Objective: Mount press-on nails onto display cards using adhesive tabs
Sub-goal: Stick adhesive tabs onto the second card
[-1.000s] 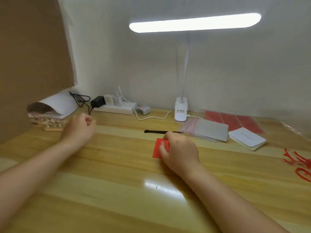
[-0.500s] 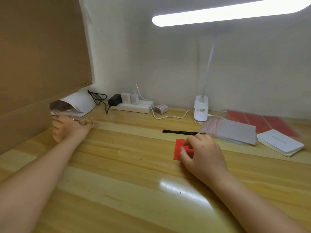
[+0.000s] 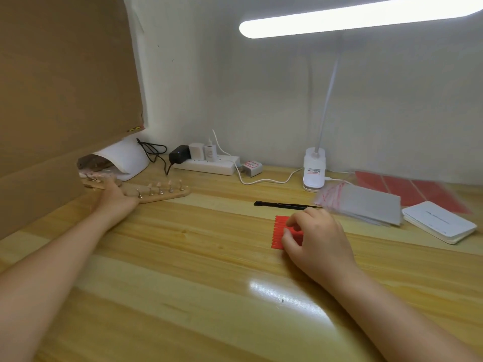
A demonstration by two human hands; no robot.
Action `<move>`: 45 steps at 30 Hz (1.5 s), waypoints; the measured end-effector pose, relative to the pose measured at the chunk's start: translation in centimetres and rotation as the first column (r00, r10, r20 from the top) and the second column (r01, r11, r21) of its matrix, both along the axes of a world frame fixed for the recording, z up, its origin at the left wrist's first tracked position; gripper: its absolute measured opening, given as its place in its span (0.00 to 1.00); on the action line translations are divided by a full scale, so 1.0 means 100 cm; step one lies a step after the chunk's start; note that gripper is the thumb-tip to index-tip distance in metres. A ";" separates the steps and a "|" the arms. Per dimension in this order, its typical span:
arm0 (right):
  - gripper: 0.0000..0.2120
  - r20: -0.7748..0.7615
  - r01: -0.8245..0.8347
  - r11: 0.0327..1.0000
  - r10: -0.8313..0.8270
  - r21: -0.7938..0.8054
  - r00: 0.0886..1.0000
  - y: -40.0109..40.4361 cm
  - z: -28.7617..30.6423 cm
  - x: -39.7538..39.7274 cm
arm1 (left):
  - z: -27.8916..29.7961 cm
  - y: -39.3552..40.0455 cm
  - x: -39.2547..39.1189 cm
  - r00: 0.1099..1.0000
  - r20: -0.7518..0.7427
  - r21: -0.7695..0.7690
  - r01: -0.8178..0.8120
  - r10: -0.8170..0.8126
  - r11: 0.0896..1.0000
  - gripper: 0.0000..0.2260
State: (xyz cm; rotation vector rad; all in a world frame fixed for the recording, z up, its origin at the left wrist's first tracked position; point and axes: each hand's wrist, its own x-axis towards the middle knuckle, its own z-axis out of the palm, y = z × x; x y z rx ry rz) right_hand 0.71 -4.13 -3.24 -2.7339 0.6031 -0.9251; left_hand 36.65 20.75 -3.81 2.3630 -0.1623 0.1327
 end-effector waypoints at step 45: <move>0.12 -0.307 0.532 0.797 -0.602 -0.286 0.737 -0.137 0.014 -0.134 | 0.028 -0.184 -0.253 0.844 0.104 -0.332 0.529 -0.527 0.781 0.28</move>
